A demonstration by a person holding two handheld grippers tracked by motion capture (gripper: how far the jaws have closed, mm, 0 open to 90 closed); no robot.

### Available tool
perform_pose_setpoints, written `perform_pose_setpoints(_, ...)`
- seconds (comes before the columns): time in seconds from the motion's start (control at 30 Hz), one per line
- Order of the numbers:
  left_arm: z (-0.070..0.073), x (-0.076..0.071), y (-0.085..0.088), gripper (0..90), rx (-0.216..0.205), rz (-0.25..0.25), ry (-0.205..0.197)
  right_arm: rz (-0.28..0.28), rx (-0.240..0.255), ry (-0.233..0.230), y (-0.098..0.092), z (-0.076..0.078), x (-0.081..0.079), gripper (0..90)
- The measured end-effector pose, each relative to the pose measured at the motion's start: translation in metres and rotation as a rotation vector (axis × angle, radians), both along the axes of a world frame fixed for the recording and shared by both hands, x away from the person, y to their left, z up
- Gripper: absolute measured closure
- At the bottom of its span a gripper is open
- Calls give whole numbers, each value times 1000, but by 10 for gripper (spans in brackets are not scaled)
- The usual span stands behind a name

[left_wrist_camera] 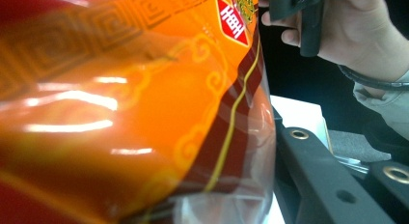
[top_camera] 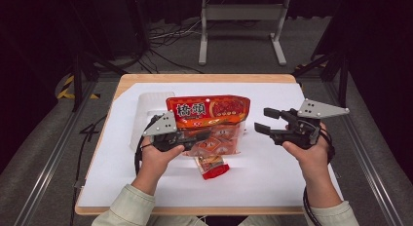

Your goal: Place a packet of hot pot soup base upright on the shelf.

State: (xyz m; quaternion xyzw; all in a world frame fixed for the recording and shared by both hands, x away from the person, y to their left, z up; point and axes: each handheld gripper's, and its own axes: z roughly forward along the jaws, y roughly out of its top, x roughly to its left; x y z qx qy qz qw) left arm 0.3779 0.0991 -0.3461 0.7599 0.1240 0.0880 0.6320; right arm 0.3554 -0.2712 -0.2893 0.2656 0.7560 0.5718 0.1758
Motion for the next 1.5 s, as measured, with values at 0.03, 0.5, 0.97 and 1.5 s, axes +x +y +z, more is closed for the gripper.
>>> perform_pose_setpoints(0.03,1,0,1,712,0,1,-2,-10,-1,5,-2,-1,1,382)
perform_pose_setpoints(0.5,22,12,3,712,-19,45,-3,-80,0,61,-22,-15,18,379)
perform_pose_setpoints(0.97,56,34,14,712,8,105,-33,-92,8,95,-27,-26,27,361)
perform_pose_setpoints(1.5,58,72,37,712,-12,266,27,-81,69,117,-32,-26,28,348)
